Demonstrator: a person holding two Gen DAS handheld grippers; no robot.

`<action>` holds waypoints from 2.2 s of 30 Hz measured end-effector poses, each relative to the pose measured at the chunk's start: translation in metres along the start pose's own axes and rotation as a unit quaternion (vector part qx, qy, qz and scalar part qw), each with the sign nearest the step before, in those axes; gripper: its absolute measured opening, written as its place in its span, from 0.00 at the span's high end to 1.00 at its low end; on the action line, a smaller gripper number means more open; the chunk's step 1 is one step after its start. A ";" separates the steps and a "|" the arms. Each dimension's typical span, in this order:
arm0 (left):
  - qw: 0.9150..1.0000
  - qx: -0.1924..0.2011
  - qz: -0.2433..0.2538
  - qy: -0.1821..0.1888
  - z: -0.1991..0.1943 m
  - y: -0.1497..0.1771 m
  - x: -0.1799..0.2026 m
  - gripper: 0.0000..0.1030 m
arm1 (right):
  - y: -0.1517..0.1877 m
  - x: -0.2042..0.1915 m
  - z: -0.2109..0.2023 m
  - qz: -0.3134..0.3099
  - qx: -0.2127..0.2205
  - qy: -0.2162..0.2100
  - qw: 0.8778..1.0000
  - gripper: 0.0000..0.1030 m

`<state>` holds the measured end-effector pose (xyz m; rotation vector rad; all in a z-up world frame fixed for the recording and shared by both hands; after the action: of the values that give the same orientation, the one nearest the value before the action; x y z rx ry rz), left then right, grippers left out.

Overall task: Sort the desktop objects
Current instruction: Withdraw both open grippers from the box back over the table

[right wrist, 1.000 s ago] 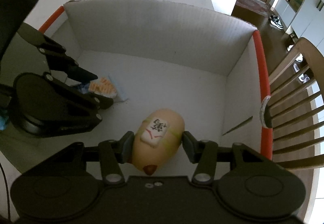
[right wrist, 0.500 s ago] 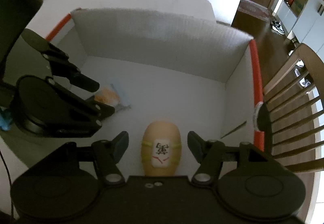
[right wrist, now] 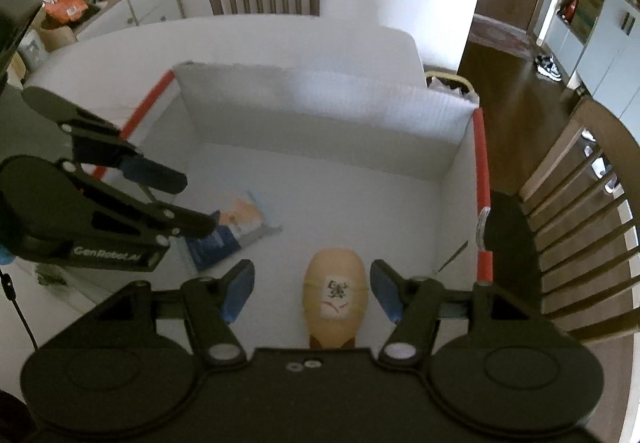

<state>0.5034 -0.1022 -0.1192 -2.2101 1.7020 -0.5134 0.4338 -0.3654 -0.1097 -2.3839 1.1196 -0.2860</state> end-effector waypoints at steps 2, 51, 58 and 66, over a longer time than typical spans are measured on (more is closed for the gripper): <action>1.000 0.011 -0.002 0.004 -0.007 -0.004 -0.001 0.63 | -0.003 -0.006 -0.009 0.003 0.008 -0.001 1.000 0.38; 0.988 0.153 -0.016 0.020 -0.163 0.160 -0.065 0.27 | 0.036 -0.191 -0.082 0.066 0.121 0.031 0.990 0.37; 0.986 0.162 -0.037 0.012 -0.175 0.190 -0.097 0.19 | 0.042 -0.224 -0.078 0.064 0.121 0.022 0.990 0.30; 0.983 0.172 -0.064 0.005 -0.184 0.217 -0.129 0.10 | 0.043 -0.257 -0.074 0.058 0.133 0.001 0.989 0.19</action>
<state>0.2029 -0.0361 -0.0646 -2.0714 1.3596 -0.7861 0.2120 -0.2174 -0.0636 -2.0789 1.1385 -0.3735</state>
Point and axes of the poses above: each gripper's, at about its wrist camera, not at the fingertips, and z roughly the way its jaws point, x to its right, y to its underside, the point moved 10 cm from there along z, roughly the way its jaws point, and after that the axes turned 2 degrees about y, right-handed, at the moved point
